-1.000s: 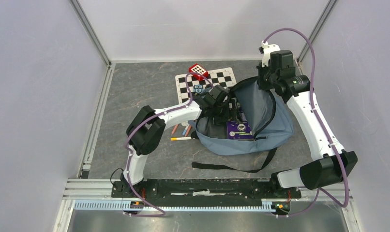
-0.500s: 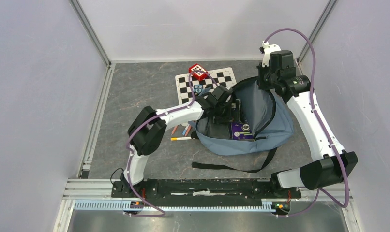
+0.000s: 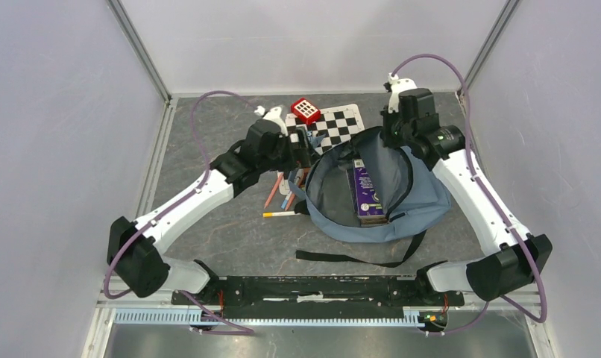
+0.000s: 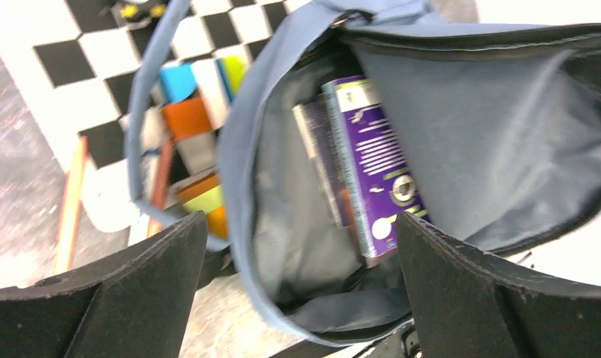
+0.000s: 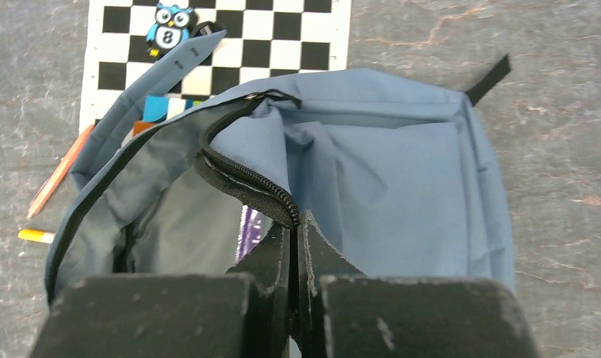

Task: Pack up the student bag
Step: Place the book in the student bag.

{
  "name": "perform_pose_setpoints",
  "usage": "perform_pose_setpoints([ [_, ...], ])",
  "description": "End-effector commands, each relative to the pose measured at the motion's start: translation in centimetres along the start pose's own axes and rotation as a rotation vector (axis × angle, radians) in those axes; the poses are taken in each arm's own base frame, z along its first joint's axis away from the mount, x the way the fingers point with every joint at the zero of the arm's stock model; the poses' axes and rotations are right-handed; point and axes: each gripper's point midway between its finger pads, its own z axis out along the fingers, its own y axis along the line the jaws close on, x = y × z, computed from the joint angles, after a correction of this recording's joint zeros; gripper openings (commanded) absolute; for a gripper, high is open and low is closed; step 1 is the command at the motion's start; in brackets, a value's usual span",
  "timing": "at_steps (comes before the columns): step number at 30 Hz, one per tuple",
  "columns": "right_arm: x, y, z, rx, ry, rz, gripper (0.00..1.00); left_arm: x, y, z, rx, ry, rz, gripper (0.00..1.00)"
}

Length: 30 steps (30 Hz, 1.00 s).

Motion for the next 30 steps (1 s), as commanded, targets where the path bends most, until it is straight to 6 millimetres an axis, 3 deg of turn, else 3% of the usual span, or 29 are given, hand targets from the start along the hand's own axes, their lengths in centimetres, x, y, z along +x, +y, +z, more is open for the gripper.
perform_pose_setpoints([
  [1,-0.3,2.7,0.1,-0.028,-0.055,0.039,0.00,1.7,5.3,-1.1,-0.112,0.017,-0.125,1.00],
  [5,1.5,6.4,0.8,-0.106,-0.020,0.040,0.00,1.2,7.3,-2.1,-0.136,-0.019,-0.187,1.00],
  [11,3.9,11.4,1.9,-0.213,0.050,0.008,0.00,0.8,7.4,-2.8,-0.140,-0.022,-0.162,1.00],
  [19,6.8,18.1,2.5,-0.353,0.131,-0.079,0.20,-0.1,5.8,-3.4,-0.071,-0.036,-0.154,1.00],
  [26,5.8,22.9,1.5,-0.487,0.136,-0.124,0.40,-0.8,4.4,-3.9,0.007,-0.056,-0.097,1.00],
  [30,2.7,23.8,0.3,-0.516,0.077,-0.099,0.61,-2.5,3.0,-5.4,0.075,-0.142,-0.030,1.00],
])
